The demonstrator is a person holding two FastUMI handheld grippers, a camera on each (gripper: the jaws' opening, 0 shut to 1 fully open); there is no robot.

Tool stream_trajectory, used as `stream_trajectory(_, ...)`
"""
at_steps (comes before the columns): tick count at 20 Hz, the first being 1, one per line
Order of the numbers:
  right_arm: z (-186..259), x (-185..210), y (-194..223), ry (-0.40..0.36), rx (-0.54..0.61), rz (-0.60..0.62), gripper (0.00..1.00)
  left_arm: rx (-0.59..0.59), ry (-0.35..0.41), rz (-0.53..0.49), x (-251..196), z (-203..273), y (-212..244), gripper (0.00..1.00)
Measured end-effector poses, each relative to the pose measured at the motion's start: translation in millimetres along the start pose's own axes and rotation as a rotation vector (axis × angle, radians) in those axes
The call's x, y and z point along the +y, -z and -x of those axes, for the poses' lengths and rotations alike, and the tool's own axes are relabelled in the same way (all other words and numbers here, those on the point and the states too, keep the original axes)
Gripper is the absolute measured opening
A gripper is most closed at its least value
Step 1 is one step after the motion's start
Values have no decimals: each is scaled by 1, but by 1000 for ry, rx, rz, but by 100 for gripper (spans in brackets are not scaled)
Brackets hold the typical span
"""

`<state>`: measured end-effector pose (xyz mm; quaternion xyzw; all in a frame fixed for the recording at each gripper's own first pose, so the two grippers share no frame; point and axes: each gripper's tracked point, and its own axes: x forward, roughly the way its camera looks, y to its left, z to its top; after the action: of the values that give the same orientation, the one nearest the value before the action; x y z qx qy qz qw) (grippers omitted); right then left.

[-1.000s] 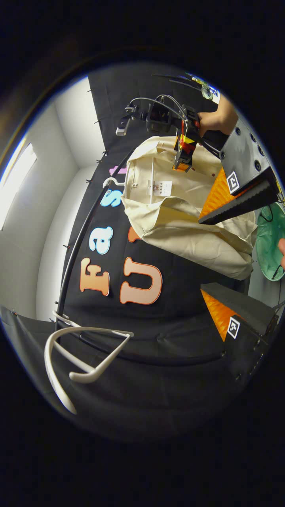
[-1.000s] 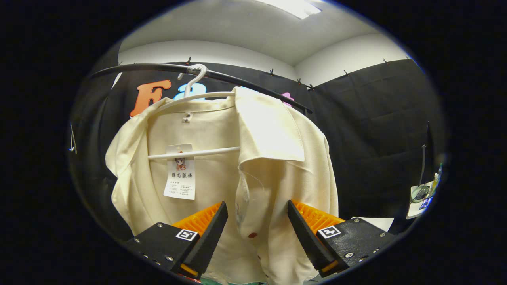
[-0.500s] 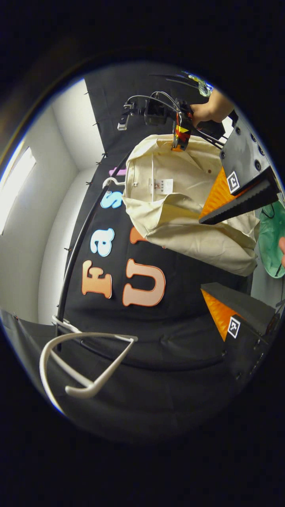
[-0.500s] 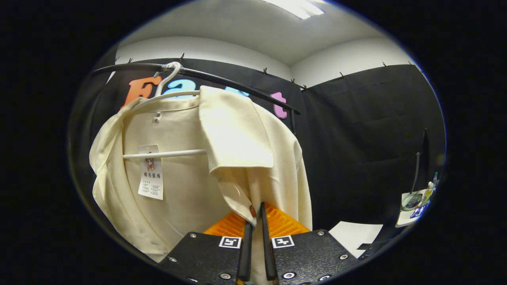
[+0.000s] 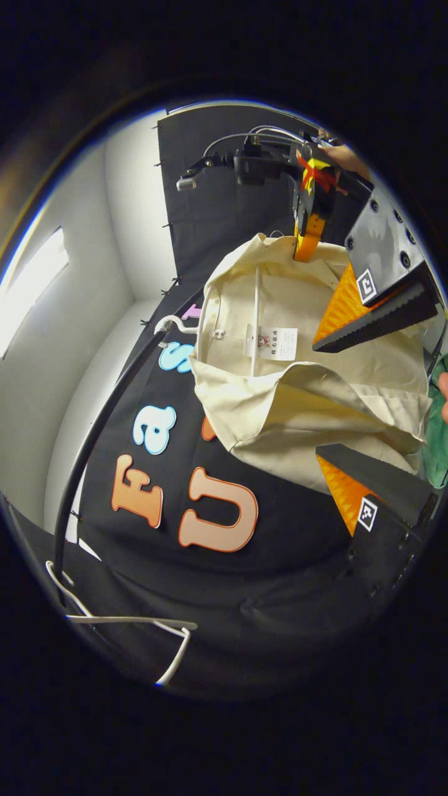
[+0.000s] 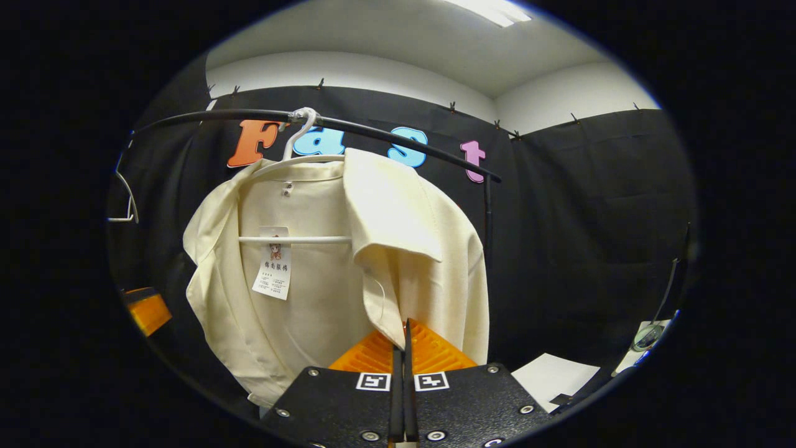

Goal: Grasp the clothes on the hanger with both hands and then place them into the laundry hamper below.

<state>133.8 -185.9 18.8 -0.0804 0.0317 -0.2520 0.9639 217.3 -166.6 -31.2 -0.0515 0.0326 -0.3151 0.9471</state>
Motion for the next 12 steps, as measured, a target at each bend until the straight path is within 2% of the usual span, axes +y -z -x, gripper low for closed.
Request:
stream_trajectory(1,1,0,-1,-9,0,2,0,10,3,7,-1,-15,5,96)
stream_trajectory(4,3,0,-2,-30,3,-3,0,27,-18,-11,-5,-56,23,97)
stream_trajectory(5,4,2,-2,-39,3,-3,0,34,-31,-29,-5,-70,29,93)
stream_trajectory(6,3,4,-2,-46,1,1,0,33,-55,-51,-1,-82,34,97)
stream_trajectory(9,4,5,0,-61,1,15,0,30,-155,-122,20,-106,47,97)
stream_trajectory(12,3,5,-2,-71,-6,8,0,53,-165,-134,28,-120,64,100)
